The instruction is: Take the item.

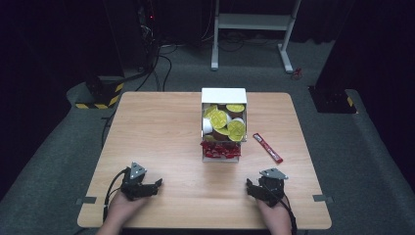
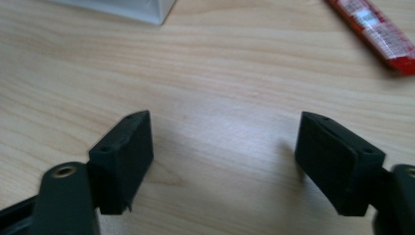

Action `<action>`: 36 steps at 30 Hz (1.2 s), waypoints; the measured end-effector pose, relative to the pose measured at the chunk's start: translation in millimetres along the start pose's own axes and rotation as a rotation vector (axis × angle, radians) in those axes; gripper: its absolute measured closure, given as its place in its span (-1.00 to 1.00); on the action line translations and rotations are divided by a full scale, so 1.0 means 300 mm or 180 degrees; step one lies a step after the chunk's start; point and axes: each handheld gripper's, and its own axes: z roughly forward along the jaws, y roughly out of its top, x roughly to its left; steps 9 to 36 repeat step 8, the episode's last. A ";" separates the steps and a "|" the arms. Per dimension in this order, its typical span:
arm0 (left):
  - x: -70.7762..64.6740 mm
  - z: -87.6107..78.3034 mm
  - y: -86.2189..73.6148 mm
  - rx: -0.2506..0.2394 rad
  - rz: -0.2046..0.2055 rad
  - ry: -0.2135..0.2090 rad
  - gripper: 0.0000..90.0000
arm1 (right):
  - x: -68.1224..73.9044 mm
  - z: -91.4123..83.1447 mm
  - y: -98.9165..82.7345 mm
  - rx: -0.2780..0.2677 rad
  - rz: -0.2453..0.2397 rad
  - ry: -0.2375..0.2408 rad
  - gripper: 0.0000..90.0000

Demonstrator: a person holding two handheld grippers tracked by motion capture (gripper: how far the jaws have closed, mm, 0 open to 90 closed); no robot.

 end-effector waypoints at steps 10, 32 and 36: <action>-0.002 0.000 0.000 -0.0002 -0.0007 0.0009 -0.66 | 0.009 0.019 0.014 0.0026 0.0012 0.0014 -0.72; -0.002 0.000 0.000 -0.0002 -0.0007 0.0009 -0.66 | 0.009 0.019 0.014 0.0026 0.0012 0.0014 -0.72; -0.002 0.000 0.000 -0.0002 -0.0007 0.0009 -0.66 | 0.009 0.019 0.014 0.0026 0.0012 0.0014 -0.72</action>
